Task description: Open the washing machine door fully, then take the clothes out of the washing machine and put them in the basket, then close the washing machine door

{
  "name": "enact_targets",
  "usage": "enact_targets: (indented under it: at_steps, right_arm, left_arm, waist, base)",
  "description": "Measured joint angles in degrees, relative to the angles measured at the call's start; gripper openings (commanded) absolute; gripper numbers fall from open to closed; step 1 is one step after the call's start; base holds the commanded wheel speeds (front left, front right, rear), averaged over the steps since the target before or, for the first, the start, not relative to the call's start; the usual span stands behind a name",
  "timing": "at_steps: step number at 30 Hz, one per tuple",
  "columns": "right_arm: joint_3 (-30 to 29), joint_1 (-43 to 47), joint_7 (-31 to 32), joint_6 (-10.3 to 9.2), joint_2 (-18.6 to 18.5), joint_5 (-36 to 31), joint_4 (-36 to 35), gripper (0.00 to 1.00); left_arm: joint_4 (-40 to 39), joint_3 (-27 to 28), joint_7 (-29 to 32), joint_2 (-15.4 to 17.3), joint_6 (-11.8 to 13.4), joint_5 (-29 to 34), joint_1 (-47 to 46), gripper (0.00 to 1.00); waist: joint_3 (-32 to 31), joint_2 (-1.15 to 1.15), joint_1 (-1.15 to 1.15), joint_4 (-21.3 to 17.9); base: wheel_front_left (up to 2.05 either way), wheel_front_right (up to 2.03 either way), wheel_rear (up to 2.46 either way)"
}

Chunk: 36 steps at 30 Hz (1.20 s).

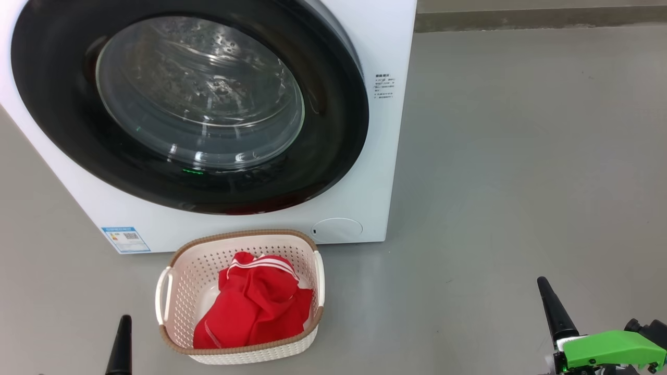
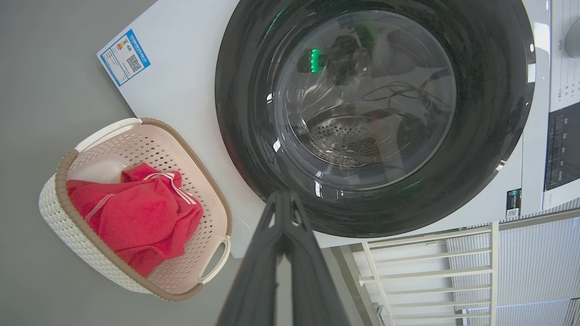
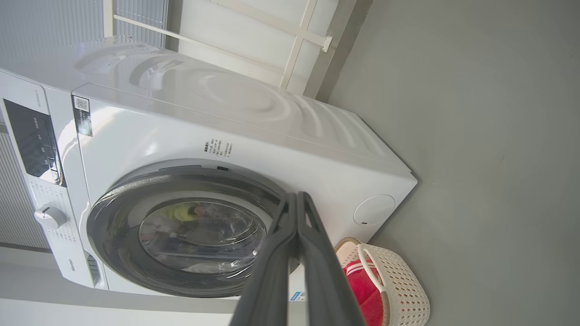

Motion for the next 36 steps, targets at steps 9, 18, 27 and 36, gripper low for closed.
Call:
enact_targets:
  at_steps: [9, 18, 27, 36]
  right_arm:
    - [-0.83, -0.01, 1.33, 0.0, 0.77, 4.66, -0.88, 0.0]
    - [-2.08, -0.01, 2.9, -0.01, 1.41, 9.45, -1.7, 0.0]
    - [-2.89, -0.02, 4.11, -0.01, 2.02, 13.61, -2.56, 0.0]
    - [-3.57, -0.03, 4.6, -0.02, 2.41, 15.25, -2.91, 0.0]
  left_arm:
    - [-0.27, 0.26, 1.46, -0.21, 0.0, -4.92, -0.9, 0.0]
    - [-0.64, 0.57, 2.9, -0.53, 0.0, -10.45, -1.91, 0.0]
    - [-0.85, 0.86, 4.02, -1.0, 0.0, -14.99, -2.15, 0.0]
    - [-1.1, 1.08, 4.63, -1.12, 0.0, -17.28, -2.99, 0.0]
  waist:
    - [-0.14, 0.0, 0.0, 0.2]
    - [-0.27, 0.0, 0.0, 0.4]
    - [-0.4, 0.0, 0.0, 0.57]
    - [-0.44, 0.0, 0.0, 0.64]
  base:
    - [0.0, 0.0, 0.0]
    - [0.0, 0.0, 0.0]
    - [0.0, 0.0, 0.0]
    - [0.0, 0.0, 0.0]
